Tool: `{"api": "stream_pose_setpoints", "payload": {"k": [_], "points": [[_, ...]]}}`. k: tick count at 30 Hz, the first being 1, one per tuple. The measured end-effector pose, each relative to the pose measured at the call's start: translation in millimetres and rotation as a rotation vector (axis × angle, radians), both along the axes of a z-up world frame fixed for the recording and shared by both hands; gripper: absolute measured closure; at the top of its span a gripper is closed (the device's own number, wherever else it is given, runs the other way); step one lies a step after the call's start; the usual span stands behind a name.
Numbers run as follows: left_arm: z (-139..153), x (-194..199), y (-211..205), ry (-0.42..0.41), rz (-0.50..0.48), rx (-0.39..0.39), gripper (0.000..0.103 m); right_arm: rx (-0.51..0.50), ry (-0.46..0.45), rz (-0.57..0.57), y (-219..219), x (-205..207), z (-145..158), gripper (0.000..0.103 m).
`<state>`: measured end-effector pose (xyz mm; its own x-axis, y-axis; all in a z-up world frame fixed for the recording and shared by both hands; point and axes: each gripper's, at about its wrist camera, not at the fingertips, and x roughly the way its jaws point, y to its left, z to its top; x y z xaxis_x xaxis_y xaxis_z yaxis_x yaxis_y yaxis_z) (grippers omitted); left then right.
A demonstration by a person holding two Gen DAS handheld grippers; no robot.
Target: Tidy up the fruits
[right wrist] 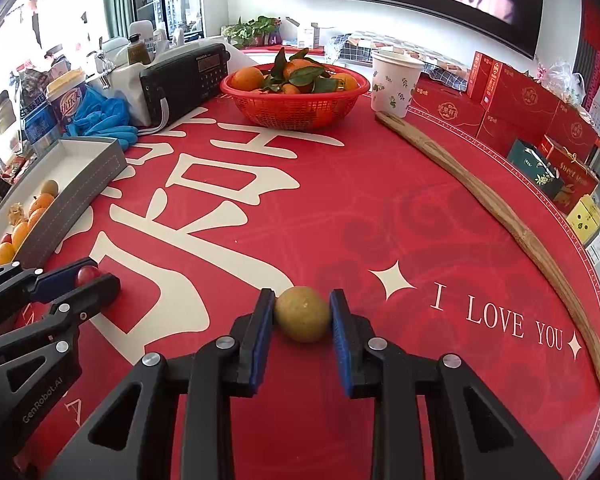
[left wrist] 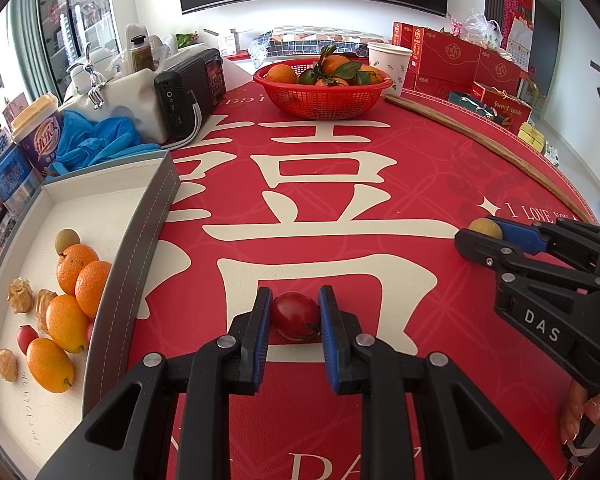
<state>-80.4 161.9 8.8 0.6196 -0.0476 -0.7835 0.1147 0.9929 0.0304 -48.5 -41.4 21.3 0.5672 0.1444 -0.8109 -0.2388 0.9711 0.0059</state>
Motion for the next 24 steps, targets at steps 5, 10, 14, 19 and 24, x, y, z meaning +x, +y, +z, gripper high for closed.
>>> {"api": "stream_pose_setpoints", "payload": {"k": [5, 10, 14, 19, 24], "points": [[0.2, -0.4, -0.9, -0.002, 0.0, 0.009, 0.078, 0.001, 0.0, 0.0, -0.2, 0.0, 0.1, 0.074], [0.6, -0.8, -2.8, -0.005, 0.0, 0.026, 0.078, -0.01, -0.004, -0.011, 0.0, -0.7, 0.4, 0.074], [0.5, -0.7, -3.5, -0.004, 0.0, 0.024, 0.078, -0.016, -0.003, -0.016, -0.2, -0.2, -0.1, 0.068], [0.4, -0.9, -4.7, -0.006, 0.006, 0.033, 0.078, 0.012, 0.018, -0.021, -4.0, 2.2, -2.0, 0.038], [0.2, -0.9, -4.8, -0.006, 0.008, 0.032, 0.078, 0.01, 0.008, -0.009, -4.5, 0.5, -0.9, 0.057]]}}
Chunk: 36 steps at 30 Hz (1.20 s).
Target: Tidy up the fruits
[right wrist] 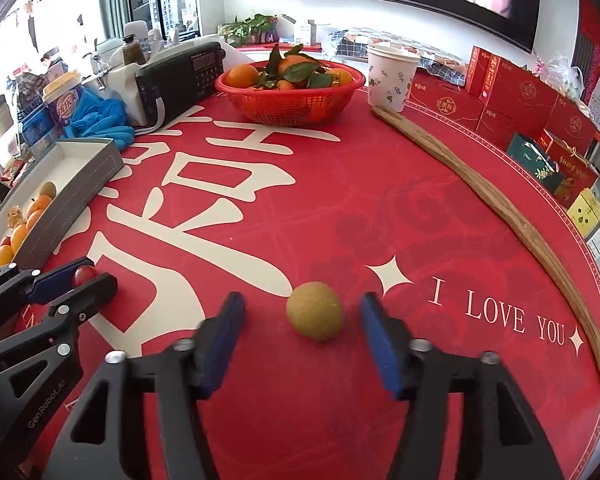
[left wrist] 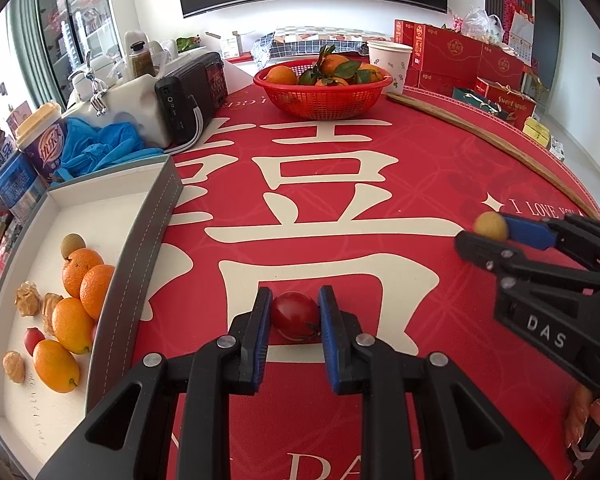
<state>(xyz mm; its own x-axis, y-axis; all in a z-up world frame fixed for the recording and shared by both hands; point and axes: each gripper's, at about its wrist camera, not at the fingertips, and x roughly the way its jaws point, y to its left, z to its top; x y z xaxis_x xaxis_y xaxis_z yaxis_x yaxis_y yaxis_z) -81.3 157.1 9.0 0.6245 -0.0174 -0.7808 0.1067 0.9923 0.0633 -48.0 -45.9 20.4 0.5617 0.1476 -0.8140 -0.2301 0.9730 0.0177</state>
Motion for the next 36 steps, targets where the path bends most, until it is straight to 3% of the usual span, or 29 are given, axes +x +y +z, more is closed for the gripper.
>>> {"api": "stream_pose_setpoints", "payload": {"k": [1, 2, 25, 36], "points": [[0.0, 0.1, 0.6, 0.001, 0.0, -0.004, 0.078, 0.003, -0.004, -0.001, -0.5, -0.9, 0.8, 0.071], [0.3, 0.0, 0.7, 0.001, 0.0, -0.005, 0.078, 0.01, -0.005, 0.003, 0.1, -1.9, 1.1, 0.074], [0.5, 1.1, -1.8, -0.001, 0.005, 0.008, 0.078, 0.008, -0.004, 0.006, 3.7, -4.2, 1.9, 0.074], [0.9, 1.4, 2.7, 0.005, 0.006, -0.025, 0.078, 0.026, -0.001, 0.004, 1.9, -2.7, 2.0, 0.074]]}}
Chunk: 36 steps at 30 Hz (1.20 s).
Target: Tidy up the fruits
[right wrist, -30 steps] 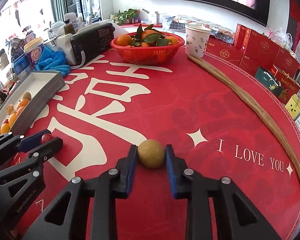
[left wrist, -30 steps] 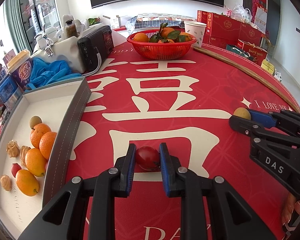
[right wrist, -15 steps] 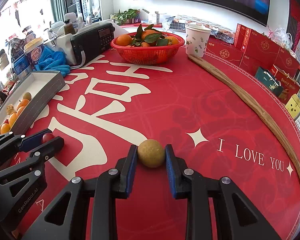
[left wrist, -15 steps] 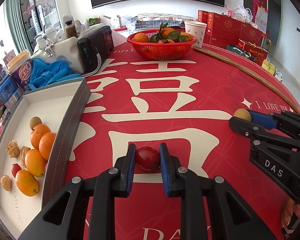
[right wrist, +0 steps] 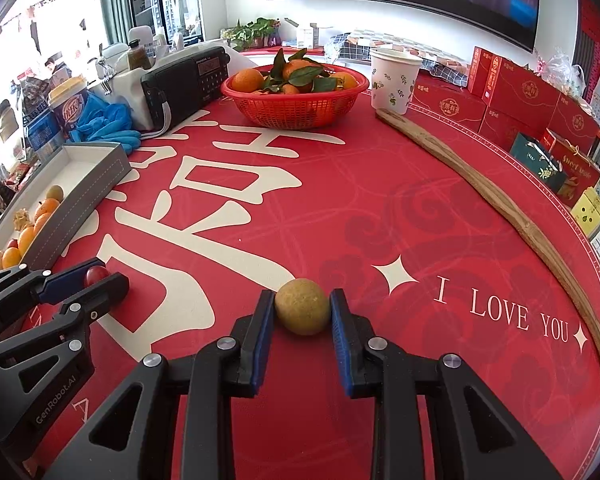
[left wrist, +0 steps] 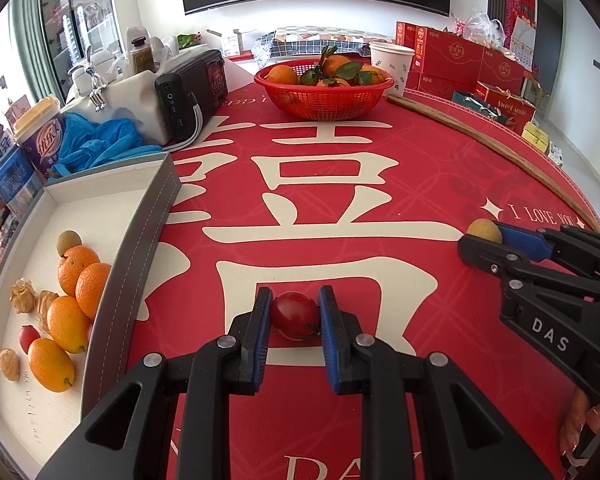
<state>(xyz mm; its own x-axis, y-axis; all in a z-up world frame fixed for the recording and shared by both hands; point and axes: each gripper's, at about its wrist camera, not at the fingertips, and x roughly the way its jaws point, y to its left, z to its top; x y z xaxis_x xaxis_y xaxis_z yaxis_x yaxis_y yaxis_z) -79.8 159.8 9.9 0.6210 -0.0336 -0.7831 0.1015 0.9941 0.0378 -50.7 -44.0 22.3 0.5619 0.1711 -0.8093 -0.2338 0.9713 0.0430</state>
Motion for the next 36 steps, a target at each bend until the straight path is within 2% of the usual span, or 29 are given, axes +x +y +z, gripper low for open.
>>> {"api": "stream_pose_setpoints", "payload": {"k": [12, 17, 23, 25, 29, 33, 36], "points": [[1, -5, 5, 0.01, -0.009, -0.037, 0.078, 0.125, 0.043, -0.028, -15, 3, 1, 0.074], [5, -5, 11, 0.017, -0.002, -0.076, 0.078, 0.142, 0.067, -0.038, -14, 3, 3, 0.074], [41, -17, 38, -0.083, 0.024, -0.141, 0.078, 0.188, 0.085, -0.01, -5, 4, 27, 0.074], [48, -20, 56, -0.102, 0.061, -0.162, 0.078, 0.208, 0.083, 0.025, 10, 7, 41, 0.074], [51, -20, 107, -0.109, 0.204, -0.187, 0.078, 0.229, 0.084, 0.111, 56, 18, 60, 0.074], [49, -24, 157, -0.118, 0.373, -0.163, 0.078, 0.212, 0.096, 0.214, 116, 26, 67, 0.074], [42, -25, 182, -0.1, 0.454, -0.165, 0.078, 0.213, 0.133, 0.284, 159, 32, 64, 0.074]]}}
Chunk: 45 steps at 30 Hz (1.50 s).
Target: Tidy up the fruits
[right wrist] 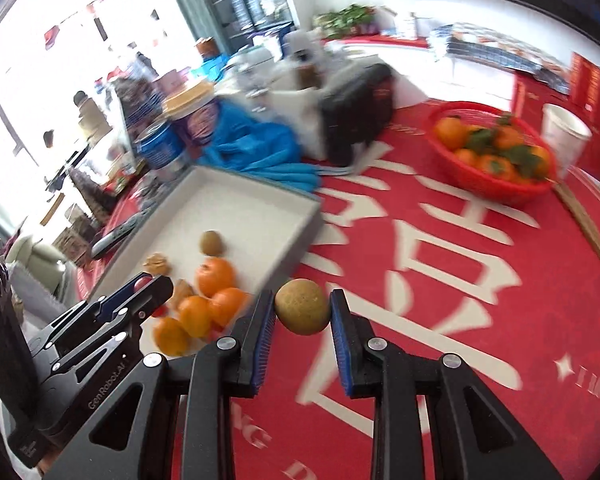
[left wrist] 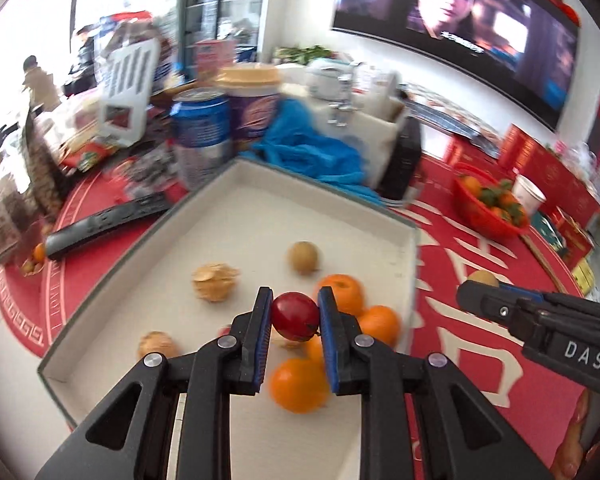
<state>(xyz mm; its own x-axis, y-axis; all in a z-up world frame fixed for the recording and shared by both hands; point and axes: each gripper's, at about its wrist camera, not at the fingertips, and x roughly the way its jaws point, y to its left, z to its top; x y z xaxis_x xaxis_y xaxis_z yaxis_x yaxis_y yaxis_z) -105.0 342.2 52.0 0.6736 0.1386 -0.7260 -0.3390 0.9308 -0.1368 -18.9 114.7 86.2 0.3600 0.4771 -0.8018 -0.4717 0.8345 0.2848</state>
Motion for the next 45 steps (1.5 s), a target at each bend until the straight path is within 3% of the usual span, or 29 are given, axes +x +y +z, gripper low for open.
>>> {"api": "stream_pose_setpoints", "payload": {"k": [5, 8, 9, 13, 15, 16, 17, 21, 23, 29, 45], "points": [[-12, 4, 20, 0.059, 0.08, 0.004, 0.072, -0.028, 0.043, 0.098, 61, 7, -10, 0.074], [-14, 4, 20, 0.086, 0.107, 0.028, 0.034, -0.084, 0.037, 0.133, 87, 9, -17, 0.074], [-13, 4, 18, 0.09, 0.106, 0.037, 0.016, -0.104, 0.043, 0.145, 90, 10, -19, 0.074], [-7, -1, 8, 0.084, 0.084, 0.071, 0.011, -0.152, 0.028, 0.16, 102, 11, -21, 0.074], [-7, 4, 7, 0.141, 0.132, 0.14, 0.001, -0.169, 0.03, 0.173, 106, 11, -21, 0.049], [-8, 6, 7, 0.164, 0.148, 0.174, 0.0, -0.185, 0.019, 0.166, 107, 12, -20, 0.023], [-8, 7, 6, 0.176, 0.152, 0.189, 0.0, -0.201, -0.001, 0.154, 106, 12, -19, 0.01], [-10, 5, 10, 0.163, 0.123, 0.119, 0.0, -0.176, -0.02, 0.137, 99, 13, -10, 0.009], [-10, 4, 7, 0.158, 0.124, 0.133, 0.0, -0.186, -0.038, 0.134, 99, 11, -7, 0.0], [-11, 5, 5, 0.166, 0.12, 0.122, 0.0, -0.307, -0.127, 0.146, 101, -1, 0, 0.0], [-12, 7, 0, 0.167, 0.114, 0.148, 0.0, -0.315, -0.122, 0.138, 92, -3, -1, 0.0]]}}
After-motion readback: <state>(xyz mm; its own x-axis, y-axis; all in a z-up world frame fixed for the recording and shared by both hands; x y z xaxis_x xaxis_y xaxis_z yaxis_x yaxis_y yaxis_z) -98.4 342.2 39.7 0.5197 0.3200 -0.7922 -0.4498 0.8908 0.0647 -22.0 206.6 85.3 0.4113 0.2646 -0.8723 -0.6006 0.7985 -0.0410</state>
